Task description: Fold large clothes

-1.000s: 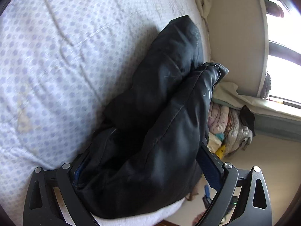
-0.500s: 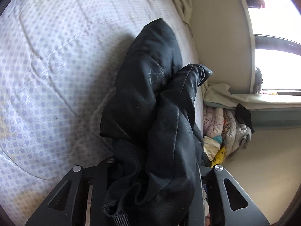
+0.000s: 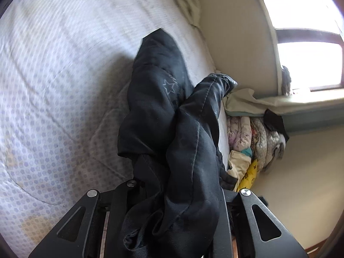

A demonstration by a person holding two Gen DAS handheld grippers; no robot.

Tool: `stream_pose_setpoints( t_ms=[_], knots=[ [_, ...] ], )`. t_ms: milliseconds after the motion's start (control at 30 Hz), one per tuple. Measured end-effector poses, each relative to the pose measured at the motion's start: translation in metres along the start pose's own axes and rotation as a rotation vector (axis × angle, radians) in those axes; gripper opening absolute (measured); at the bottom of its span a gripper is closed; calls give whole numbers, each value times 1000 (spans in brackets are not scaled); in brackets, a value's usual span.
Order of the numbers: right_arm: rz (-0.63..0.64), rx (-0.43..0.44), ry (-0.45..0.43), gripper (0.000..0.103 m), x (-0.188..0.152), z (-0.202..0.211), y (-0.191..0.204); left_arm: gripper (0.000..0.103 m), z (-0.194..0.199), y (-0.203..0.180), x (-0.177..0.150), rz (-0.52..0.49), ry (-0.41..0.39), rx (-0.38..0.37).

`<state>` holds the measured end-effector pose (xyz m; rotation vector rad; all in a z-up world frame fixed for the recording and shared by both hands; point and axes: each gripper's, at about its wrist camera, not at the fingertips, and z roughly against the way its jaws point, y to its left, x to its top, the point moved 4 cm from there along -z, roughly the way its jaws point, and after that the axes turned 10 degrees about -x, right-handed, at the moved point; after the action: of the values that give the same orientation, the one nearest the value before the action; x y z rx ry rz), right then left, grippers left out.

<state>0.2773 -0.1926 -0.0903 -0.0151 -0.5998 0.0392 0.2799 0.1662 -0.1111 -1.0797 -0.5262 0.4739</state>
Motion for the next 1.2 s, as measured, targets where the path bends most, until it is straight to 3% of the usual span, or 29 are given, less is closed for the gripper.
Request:
stream_pose_setpoints(
  t_ms=[233, 500, 767, 867, 1033, 1200],
  knots=[
    [9, -27, 21, 34, -7, -31, 8, 25, 0, -65, -12, -226, -5, -2],
    [1, -47, -27, 34, -9, -44, 12, 25, -10, -142, -40, -434, -16, -6],
    [-15, -34, -43, 34, -8, -47, 11, 25, -52, -218, -90, -588, 22, -8],
    [-40, -3, -36, 34, -7, -47, 6, 25, -78, -240, -108, -597, 55, -4],
    [-100, 71, -20, 34, -6, -49, -6, 26, -125, -261, -142, -646, 88, 65],
    [-231, 262, 42, 34, -2, -43, -35, 27, -147, -266, -159, -671, 79, 123]
  ],
)
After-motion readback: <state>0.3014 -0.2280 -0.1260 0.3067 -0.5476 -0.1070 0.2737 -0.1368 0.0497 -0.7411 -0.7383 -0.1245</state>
